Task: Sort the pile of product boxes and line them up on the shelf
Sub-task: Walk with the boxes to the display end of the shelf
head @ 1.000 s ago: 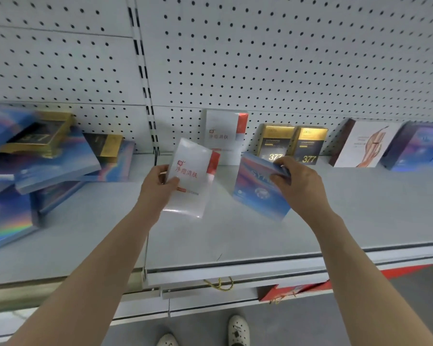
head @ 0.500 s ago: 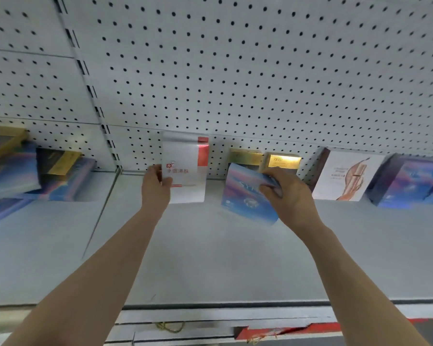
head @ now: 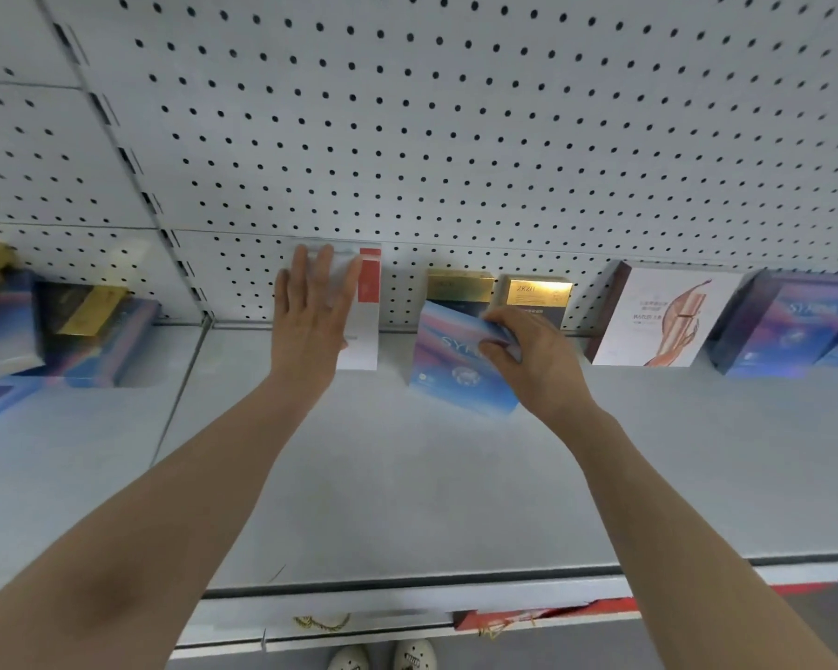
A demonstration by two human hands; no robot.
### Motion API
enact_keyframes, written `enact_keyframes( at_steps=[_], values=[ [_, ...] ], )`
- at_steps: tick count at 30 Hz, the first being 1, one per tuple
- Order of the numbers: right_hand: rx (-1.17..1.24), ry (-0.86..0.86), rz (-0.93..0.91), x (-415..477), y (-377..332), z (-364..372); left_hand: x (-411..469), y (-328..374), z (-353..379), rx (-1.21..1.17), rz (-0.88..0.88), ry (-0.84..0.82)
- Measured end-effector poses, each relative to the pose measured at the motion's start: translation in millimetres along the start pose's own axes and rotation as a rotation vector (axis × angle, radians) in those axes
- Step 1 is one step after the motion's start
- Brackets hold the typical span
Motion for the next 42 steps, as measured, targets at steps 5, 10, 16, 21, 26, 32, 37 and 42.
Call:
enact_keyframes(
  at_steps=[5,10,16,21,26,32,37,42],
  values=[
    [0.012,0.000,0.034,-7.8,8.2,-12.6,1.2,9.0,-15.5,-0.009,0.030,0.078],
    [-0.019,0.038,0.090,-28.1,41.1,-56.5,5.4,51.6,-34.5,-0.195,0.151,0.157],
    [-0.075,0.050,0.205,-55.2,117.4,-114.8,22.3,158.1,-54.3,-0.364,0.327,0.102],
    [-0.087,0.060,0.229,-64.5,202.0,-162.1,48.3,270.5,-57.3,-0.355,0.477,0.137],
    [-0.113,0.030,0.212,-63.1,292.6,-217.9,81.1,391.3,-48.6,-0.400,0.521,0.103],
    [-0.128,-0.032,0.183,-49.1,389.6,-271.9,123.7,512.4,-39.8,-0.411,0.554,0.065],
    [-0.130,-0.065,0.161,-35.9,461.5,-305.5,153.5,581.5,-26.2,-0.390,0.588,0.062],
    [-0.121,-0.069,0.134,-20.0,518.8,-335.9,167.1,633.1,-11.1,-0.363,0.590,0.040]
  ],
)
Point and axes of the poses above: each hand's wrist, its own x-axis towards the middle knuckle, its own z-axis out of the palm, y = z × x, the point moved 7 cm from there along x, towards the middle knuckle, and after that the axes turned 6 degrees about y, right-handed, at the moved point
